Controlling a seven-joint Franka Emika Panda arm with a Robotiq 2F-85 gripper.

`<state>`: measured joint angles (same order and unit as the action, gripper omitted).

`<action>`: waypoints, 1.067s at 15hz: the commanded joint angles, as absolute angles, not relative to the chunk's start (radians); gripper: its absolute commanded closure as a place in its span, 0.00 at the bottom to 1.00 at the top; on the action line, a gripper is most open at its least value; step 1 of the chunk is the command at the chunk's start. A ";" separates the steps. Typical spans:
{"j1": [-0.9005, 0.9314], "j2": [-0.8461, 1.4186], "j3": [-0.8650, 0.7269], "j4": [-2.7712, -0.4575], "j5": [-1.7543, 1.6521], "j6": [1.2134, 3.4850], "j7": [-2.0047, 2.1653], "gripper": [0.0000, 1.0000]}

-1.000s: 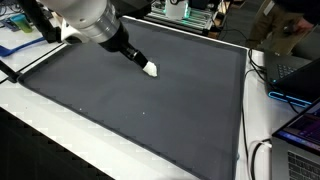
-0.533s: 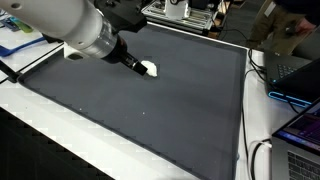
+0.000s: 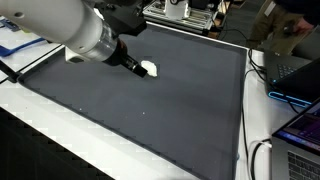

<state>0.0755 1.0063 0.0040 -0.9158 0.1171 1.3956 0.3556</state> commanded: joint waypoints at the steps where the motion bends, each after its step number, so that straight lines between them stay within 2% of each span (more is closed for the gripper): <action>1: 0.068 1.053 0.008 -0.874 0.126 1.397 0.354 0.00; 16: 0.047 1.181 0.023 -0.722 0.182 1.224 0.390 0.00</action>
<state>0.0677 1.1374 0.0073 -0.7892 0.1430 1.2809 0.3580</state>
